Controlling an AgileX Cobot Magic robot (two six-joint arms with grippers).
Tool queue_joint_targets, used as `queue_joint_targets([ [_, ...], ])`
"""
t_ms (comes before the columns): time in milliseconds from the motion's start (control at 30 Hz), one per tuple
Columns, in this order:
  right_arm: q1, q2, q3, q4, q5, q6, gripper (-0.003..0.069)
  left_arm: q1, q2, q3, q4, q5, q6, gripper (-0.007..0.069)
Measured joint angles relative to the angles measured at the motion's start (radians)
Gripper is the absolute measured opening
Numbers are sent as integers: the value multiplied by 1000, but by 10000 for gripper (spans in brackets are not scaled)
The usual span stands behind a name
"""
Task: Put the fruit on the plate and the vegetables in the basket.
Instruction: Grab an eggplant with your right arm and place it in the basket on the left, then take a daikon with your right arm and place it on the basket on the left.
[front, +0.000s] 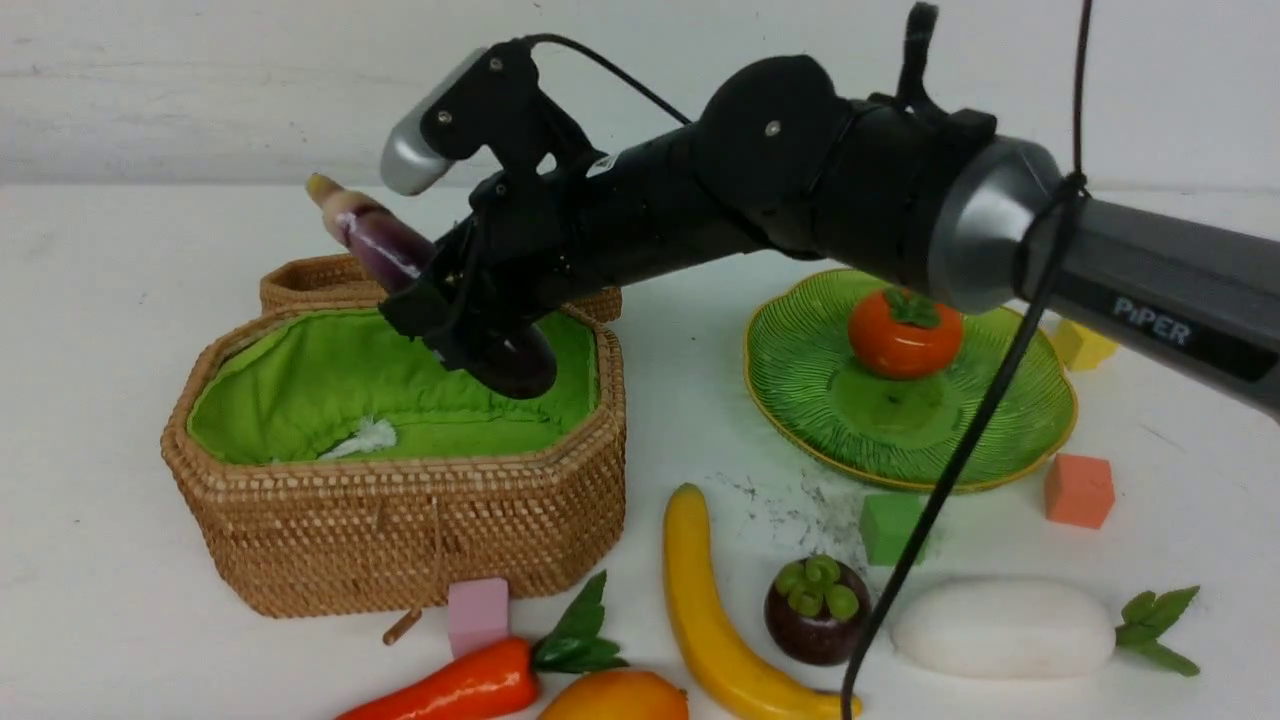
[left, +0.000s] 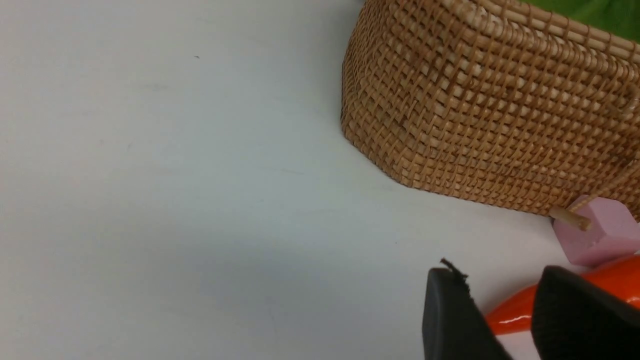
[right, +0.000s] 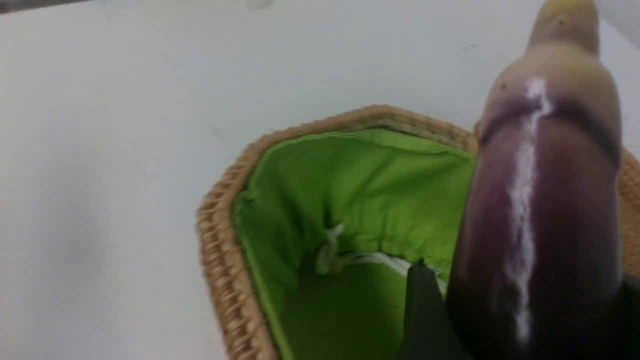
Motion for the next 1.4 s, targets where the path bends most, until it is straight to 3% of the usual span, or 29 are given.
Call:
queue_joint_targets([
  [67, 5, 3, 0, -16, -29, 19, 456, 0, 0, 0, 0, 0, 0, 239],
  [167, -2, 2, -2, -29, -21, 41, 612, 0, 0, 0, 0, 0, 0, 239],
  [267, -17, -15, -2, -55, 43, 88, 672, 0, 0, 0, 0, 0, 0, 239],
  [467, -107, -143, -12, -213, 253, 300, 645, 0, 0, 0, 0, 0, 0, 239],
  [667, -280, -359, -18, -509, 635, 723, 563, 0, 0, 0, 0, 0, 0, 239],
  [767, -325, -398, 15, -591, 698, 800, 553, 0, 0, 0, 0, 0, 0, 239],
  [900, -435, -507, 252, -655, 713, 848, 547, 0, 0, 0, 0, 0, 0, 239],
  [1000, -475, -564, 415, -675, 709, 724, 542, 0, 0, 0, 0, 0, 0, 239],
  [1167, -481, -581, 680, -666, 646, 183, 541, 0, 0, 0, 0, 0, 0, 239],
  [1200, -481, -573, 722, -652, 631, 20, 541, 0, 0, 0, 0, 0, 0, 239],
  [1267, -481, -561, 775, -628, 601, -141, 541, 0, 0, 0, 0, 0, 0, 239],
  [1400, -481, -526, 799, -595, 498, -285, 541, 0, 0, 0, 0, 0, 0, 239],
])
